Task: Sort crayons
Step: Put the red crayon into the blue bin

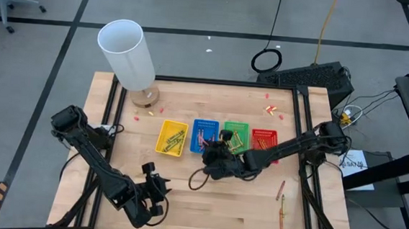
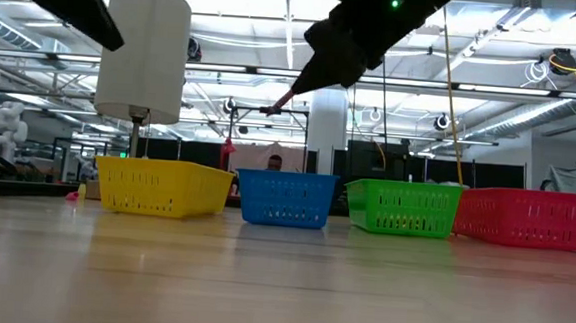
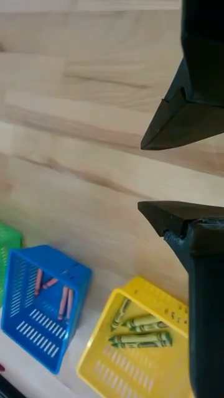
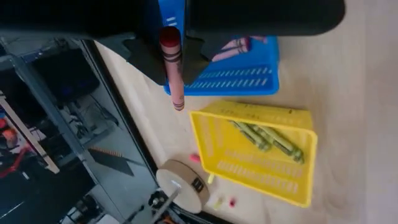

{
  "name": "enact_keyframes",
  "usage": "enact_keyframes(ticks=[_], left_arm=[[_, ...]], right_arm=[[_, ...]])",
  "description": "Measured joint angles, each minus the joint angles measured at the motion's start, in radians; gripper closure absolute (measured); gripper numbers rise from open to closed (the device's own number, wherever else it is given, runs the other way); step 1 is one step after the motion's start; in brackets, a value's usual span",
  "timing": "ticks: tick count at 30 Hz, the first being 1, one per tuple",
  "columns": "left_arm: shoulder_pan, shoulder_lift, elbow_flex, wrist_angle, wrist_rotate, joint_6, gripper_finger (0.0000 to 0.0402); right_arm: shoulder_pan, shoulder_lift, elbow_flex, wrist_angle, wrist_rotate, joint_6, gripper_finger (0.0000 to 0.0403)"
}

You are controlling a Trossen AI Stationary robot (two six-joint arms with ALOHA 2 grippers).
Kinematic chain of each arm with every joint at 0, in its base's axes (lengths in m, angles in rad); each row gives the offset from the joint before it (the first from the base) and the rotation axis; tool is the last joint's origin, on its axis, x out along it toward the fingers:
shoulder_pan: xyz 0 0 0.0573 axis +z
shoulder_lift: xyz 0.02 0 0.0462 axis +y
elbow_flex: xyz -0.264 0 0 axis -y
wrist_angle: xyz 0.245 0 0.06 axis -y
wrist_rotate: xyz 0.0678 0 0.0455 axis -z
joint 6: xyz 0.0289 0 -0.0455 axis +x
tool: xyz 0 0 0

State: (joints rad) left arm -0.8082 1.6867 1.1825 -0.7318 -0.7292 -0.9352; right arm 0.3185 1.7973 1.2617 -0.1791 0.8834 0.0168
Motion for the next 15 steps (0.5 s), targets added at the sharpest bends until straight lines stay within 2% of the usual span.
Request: enact_keyframes(ticks=[7, 15], left_arm=[[-0.027, 0.000, -0.041, -0.002, -0.004, -0.029, 0.0261], [-0.017, 0.000, -0.065, 0.017, -0.012, -0.028, 0.0261]], right_arm=[[-0.069, 0.000, 0.000, -0.083, -0.075, 0.034, 0.0390], [-0.118, 0.019, 0.000, -0.167, -0.077, 0.136, 0.0382]])
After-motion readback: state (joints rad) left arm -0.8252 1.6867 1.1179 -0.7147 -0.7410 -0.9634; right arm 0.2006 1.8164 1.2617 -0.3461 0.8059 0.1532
